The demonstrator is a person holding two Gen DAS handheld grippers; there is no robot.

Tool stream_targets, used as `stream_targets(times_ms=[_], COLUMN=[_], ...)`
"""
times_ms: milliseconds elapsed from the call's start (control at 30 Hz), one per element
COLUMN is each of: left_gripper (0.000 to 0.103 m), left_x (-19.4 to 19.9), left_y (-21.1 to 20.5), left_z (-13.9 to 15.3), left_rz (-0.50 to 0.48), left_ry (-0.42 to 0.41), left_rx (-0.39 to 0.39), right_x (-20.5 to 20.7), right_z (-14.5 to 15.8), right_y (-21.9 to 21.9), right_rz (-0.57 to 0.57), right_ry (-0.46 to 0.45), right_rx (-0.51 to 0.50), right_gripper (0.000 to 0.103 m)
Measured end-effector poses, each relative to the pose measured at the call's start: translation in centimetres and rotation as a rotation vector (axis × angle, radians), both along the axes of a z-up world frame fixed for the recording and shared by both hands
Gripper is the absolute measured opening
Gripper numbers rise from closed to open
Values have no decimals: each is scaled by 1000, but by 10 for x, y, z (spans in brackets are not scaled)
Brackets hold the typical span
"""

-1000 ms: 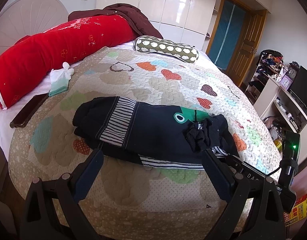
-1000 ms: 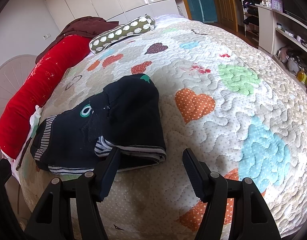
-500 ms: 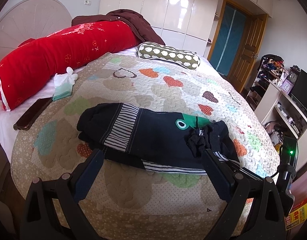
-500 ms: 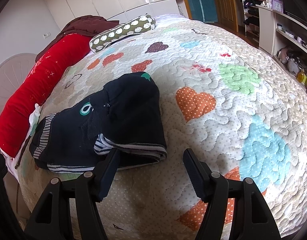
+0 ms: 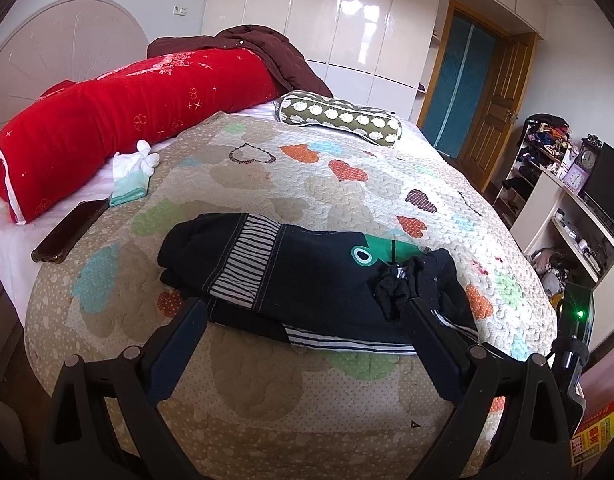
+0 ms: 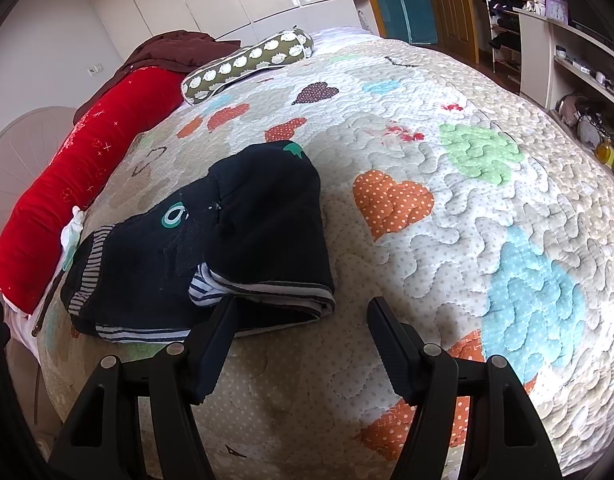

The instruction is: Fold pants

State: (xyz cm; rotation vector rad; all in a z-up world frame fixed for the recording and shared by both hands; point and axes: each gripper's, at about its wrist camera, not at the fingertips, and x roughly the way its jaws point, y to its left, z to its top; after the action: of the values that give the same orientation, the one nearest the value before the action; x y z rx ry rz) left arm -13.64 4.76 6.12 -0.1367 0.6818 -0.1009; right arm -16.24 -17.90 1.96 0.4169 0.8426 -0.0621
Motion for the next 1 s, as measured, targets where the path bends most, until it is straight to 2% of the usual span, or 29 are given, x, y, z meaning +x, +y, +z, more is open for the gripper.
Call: stream_targets(times_ms=[333,533,633,700,767,833,900,1000], left_gripper=[98,98,98,103,103,103,103,103], left_x=[-5,-20,-33,-40,-49,-55,-54,-45], left_y=[-2,0,-2,-4,-6,-11,-17,-29], left_z=[8,41,66,79,92,101,109,110], left_rz=[13,53,68,84,87,68,-3,-88], left_ry=[-46,-189,-301,-350,-391,-395,-362,-292], left_rx=[30,77,148,172,182,191,185,222], right_x=[-2,-4,-9,-13,-16,-18,-22,-31], right_z=[1,9,19,27,34,41,49,66], right_y=[-4,-5,-8,-10,-13,-16,-18,-21], right_rz=[-6,-7,-19,-31,-41,-46,-52,-54], right_ry=[1,-17,-45,-69,-85,-96,-114,-157], right_rx=[-1,6,-9,-34,-40,-28,-26,-40], right_gripper=[72,72,72,72,72,72,72,72])
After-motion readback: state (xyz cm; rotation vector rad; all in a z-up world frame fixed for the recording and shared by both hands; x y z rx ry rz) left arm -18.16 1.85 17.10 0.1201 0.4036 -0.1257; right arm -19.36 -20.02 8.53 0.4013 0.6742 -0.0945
